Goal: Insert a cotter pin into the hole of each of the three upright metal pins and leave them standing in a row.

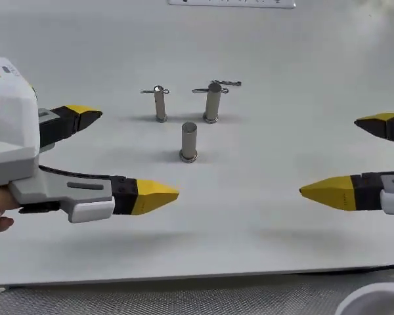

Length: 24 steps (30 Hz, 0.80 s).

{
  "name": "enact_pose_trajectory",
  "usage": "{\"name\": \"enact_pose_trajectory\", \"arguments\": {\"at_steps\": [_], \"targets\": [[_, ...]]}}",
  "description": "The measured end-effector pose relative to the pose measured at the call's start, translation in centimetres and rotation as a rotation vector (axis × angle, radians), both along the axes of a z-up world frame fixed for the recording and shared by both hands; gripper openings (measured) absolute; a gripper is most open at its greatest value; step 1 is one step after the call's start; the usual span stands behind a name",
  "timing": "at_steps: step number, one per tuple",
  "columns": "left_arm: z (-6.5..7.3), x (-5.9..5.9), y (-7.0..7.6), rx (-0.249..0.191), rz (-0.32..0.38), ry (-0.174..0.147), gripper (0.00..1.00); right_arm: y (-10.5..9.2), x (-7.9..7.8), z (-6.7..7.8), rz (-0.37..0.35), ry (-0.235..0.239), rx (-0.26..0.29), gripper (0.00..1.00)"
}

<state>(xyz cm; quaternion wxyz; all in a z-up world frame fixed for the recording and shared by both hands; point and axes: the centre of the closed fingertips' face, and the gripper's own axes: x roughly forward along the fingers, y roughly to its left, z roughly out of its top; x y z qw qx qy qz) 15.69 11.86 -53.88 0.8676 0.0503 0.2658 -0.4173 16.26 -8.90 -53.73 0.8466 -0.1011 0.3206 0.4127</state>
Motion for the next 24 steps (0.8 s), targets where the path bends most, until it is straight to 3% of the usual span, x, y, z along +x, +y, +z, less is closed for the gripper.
{"name": "enact_pose_trajectory", "arguments": {"at_steps": [4, 8, 12, 15, 19, 24], "targets": [[0.0, -0.2, 0.3, 0.007, 0.005, 0.007, 0.99, 0.3, 1.1, 0.4, 0.090, -0.016, -0.060, 0.92], [0.3, -0.5, 0.5, -0.004, 0.012, 0.006, 0.99, 0.3, 3.2, 1.0, 0.200, -0.040, -0.156, 0.88], [0.0, -0.5, 0.8, 0.005, 0.018, 0.015, 0.99, 0.6, 5.1, 1.8, 0.249, -0.047, -0.194, 0.83], [-0.5, -0.8, 0.9, 0.010, 0.038, 0.044, 0.99, 1.4, 7.6, 2.4, 0.274, -0.056, -0.196, 0.81], [-0.5, -1.1, 0.8, 0.002, 0.039, 0.054, 0.99, 2.4, 9.5, 1.9, 0.341, -0.064, -0.251, 0.76], [-0.5, -0.8, 1.3, 0.012, 0.065, 0.054, 0.99, 3.7, 11.5, -0.3, 0.411, -0.021, -0.315, 0.63]]}}
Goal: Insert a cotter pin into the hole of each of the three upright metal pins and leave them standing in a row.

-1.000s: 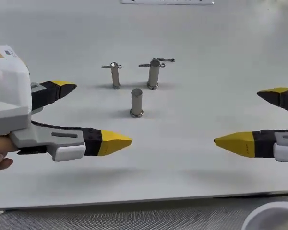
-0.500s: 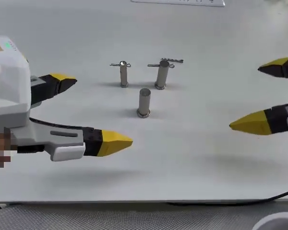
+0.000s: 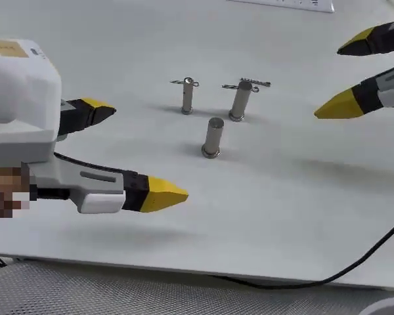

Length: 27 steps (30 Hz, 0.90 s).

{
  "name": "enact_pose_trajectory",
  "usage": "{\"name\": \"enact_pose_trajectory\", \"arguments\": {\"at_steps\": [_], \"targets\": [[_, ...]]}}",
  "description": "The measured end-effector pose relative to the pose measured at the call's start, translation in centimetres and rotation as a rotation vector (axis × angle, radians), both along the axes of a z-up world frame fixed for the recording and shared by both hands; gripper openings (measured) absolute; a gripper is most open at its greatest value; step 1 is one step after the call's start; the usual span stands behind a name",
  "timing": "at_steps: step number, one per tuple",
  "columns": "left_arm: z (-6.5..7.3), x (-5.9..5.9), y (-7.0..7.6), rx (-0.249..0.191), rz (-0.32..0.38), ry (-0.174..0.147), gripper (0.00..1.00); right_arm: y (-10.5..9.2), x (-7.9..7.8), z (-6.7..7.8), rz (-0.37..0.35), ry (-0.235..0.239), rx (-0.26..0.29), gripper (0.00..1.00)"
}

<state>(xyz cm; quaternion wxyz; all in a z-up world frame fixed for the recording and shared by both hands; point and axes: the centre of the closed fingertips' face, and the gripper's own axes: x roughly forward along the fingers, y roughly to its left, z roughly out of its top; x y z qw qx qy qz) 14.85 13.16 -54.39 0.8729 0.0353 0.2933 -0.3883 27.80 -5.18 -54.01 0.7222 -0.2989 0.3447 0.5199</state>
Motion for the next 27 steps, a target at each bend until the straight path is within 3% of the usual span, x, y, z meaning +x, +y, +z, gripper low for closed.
{"name": "enact_pose_trajectory", "arguments": {"at_steps": [4, 9, 12, 15, 20, 27], "targets": [[0.3, 0.4, 0.4, 0.011, 0.027, -0.003, 0.99, 1.4, 1.5, -1.7, -0.001, 0.086, 0.002, 0.49], [0.6, 0.6, 1.2, 0.002, 0.060, -0.003, 0.99, 3.2, 2.8, -2.5, 0.037, 0.081, -0.035, 0.45], [0.6, 0.7, 1.5, -0.002, 0.075, -0.004, 0.99, 4.0, 3.8, -3.1, 0.053, 0.075, -0.061, 0.33], [0.4, 0.6, 1.6, -0.001, 0.081, 0.003, 0.99, 4.8, 3.3, -3.8, 0.108, 0.071, -0.099, 0.22], [0.3, 0.5, 1.5, -0.021, 0.090, 0.011, 0.99, 5.5, 3.7, -4.8, 0.166, 0.054, -0.168, 0.25], [0.3, 0.8, 1.3, -0.044, 0.099, 0.032, 0.99, 5.5, 4.4, -6.1, 0.153, 0.076, -0.207, 0.20]]}}
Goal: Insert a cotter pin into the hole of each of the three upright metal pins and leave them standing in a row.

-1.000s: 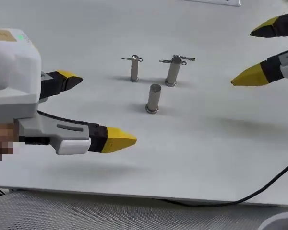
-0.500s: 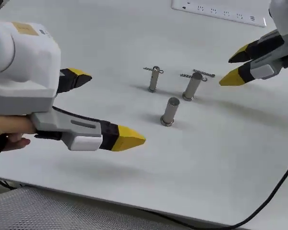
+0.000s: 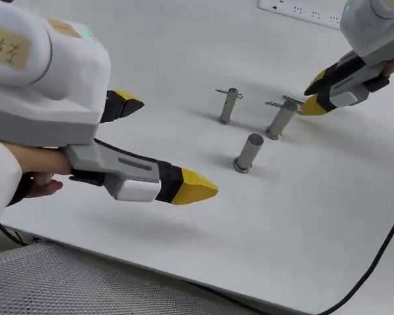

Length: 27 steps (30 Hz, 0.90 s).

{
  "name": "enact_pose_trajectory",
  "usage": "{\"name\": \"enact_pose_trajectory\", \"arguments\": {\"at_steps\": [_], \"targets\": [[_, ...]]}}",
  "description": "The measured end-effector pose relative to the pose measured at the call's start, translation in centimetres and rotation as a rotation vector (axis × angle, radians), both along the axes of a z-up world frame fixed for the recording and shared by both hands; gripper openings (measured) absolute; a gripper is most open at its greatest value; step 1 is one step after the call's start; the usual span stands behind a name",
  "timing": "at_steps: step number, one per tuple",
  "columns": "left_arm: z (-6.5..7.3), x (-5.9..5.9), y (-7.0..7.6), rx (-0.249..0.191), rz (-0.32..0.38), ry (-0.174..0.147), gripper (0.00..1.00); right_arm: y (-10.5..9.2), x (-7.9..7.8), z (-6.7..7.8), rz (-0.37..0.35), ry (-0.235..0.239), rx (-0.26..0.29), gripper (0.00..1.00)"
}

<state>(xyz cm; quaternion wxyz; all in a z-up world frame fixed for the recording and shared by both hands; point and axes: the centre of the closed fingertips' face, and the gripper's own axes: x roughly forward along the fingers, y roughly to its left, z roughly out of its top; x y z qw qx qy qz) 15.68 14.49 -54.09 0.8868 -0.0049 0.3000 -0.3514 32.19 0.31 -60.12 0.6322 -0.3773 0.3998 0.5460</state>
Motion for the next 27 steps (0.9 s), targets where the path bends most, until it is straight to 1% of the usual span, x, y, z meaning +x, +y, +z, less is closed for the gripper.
{"name": "enact_pose_trajectory", "arguments": {"at_steps": [2, 3, 4, 5, 9, 10, 12, 14, 21, 27], "targets": [[0.1, 0.3, 0.1, -0.011, 0.003, -0.002, 0.99, -0.2, 0.3, -0.3, 0.000, -0.001, -0.023, 0.18], [0.1, 0.4, 0.0, -0.015, 0.002, -0.001, 0.99, -0.3, 0.3, -0.3, 0.003, -0.004, -0.029, 0.17], [0.1, 0.2, -0.1, -0.024, -0.004, 0.004, 0.97, -0.6, 0.7, -0.6, 0.005, -0.007, -0.054, 0.16], [0.0, 0.2, -0.1, -0.025, -0.005, 0.007, 0.95, -0.7, 0.8, -0.7, 0.004, -0.005, -0.060, 0.15], [-0.2, 0.1, -0.2, -0.021, -0.011, 0.008, 0.94, -0.5, 0.8, -0.9, -0.016, 0.011, -0.055, 0.08], [-0.4, 0.0, -0.1, -0.008, -0.017, 0.004, 0.93, -0.5, 0.9, -1.1, -0.015, 0.015, -0.057, 0.06], [-0.5, -0.1, -0.1, -0.002, -0.022, 0.008, 0.93, -0.5, 0.9, -1.3, 0.008, 0.005, -0.075, 0.03], [-0.6, -0.2, -0.2, -0.004, -0.025, 0.014, 0.93, -0.6, 0.8, -1.4, 0.019, -0.002, -0.090, 0.04], [-0.5, -0.1, -0.4, -0.017, -0.019, 0.018, 0.92, -0.5, 0.9, -1.4, 0.020, 0.001, -0.094, 0.03], [-0.6, -0.1, -0.5, -0.021, -0.019, 0.023, 0.92, -0.4, 0.8, -1.4, 0.059, -0.007, -0.119, 0.01]]}}
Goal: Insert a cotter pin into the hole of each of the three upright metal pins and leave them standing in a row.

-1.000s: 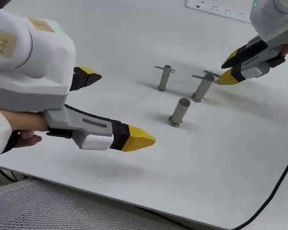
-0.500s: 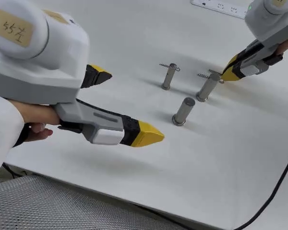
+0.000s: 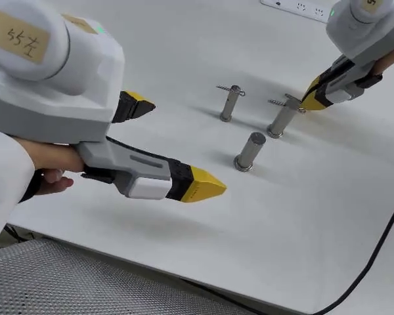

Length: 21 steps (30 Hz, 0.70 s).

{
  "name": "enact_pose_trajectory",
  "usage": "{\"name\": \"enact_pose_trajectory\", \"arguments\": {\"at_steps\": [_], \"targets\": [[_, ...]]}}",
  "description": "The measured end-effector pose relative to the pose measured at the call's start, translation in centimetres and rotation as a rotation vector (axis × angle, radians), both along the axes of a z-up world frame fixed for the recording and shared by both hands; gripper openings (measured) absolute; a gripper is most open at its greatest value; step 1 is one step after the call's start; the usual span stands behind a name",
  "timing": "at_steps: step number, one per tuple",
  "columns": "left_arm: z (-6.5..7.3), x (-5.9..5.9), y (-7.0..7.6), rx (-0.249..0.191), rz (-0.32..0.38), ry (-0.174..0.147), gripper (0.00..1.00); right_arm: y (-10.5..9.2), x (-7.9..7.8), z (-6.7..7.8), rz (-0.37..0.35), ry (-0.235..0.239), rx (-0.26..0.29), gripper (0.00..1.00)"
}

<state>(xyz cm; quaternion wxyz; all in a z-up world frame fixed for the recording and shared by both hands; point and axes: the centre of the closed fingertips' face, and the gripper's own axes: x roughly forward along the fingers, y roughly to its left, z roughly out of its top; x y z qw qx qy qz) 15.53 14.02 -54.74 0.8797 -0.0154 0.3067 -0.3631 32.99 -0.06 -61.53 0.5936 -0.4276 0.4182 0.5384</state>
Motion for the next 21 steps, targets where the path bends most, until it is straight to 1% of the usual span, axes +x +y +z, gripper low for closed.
{"name": "enact_pose_trajectory", "arguments": {"at_steps": [2, 3, 5, 7, 10, 11, 15, 16, 17, 18, 19, 20, 21], "targets": [[0.0, 0.0, 0.0, -0.001, 0.000, 0.002, 0.91, 0.0, 0.0, 0.0, 0.017, -0.006, -0.009, 0.00], [0.0, -0.1, 0.0, -0.002, 0.000, 0.004, 0.91, 0.1, -0.1, 0.0, 0.016, -0.009, -0.012, 0.00], [0.0, -0.1, 0.0, -0.002, -0.001, 0.006, 0.91, 0.2, 0.2, 0.0, -0.008, -0.023, -0.021, 0.00], [0.0, -0.1, 0.0, -0.003, -0.001, 0.006, 0.90, 0.2, 0.2, 0.0, 0.001, -0.025, -0.025, 0.00], [0.1, -0.1, -0.3, -0.004, 0.001, 0.005, 0.90, 0.1, 0.1, 0.0, 0.020, -0.042, -0.020, 0.00], [0.2, -0.1, -0.3, -0.008, 0.003, 0.006, 0.90, 0.1, 0.5, 0.0, 0.027, -0.049, -0.015, 0.00], [0.3, -0.1, -0.5, -0.014, 0.002, 0.005, 0.90, 0.1, 0.7, 0.1, 0.030, -0.064, 0.000, 0.00], [0.4, -0.1, -0.5, -0.015, 0.003, 0.005, 0.90, 0.5, 0.6, 0.3, 0.017, -0.052, 0.033, 0.00], [0.5, -0.1, -0.5, -0.017, 0.002, 0.004, 0.90, 0.7, 0.6, 0.5, -0.020, -0.030, 0.070, 0.00], [0.7, 0.0, -0.5, -0.021, 0.003, 0.000, 0.89, 0.5, 0.9, 0.8, -0.016, -0.041, 0.068, 0.00], [0.8, 0.0, -0.6, -0.025, 0.005, -0.001, 0.89, 0.5, 0.6, 1.2, -0.004, -0.053, 0.066, 0.00], [1.0, 0.1, -0.5, -0.034, 0.007, -0.002, 0.89, 0.9, 0.7, 2.0, -0.009, -0.065, 0.090, 0.00], [1.2, 0.1, -0.5, -0.039, 0.008, -0.005, 0.88, 1.9, 0.5, 2.9, -0.030, -0.065, 0.143, 0.00]]}}
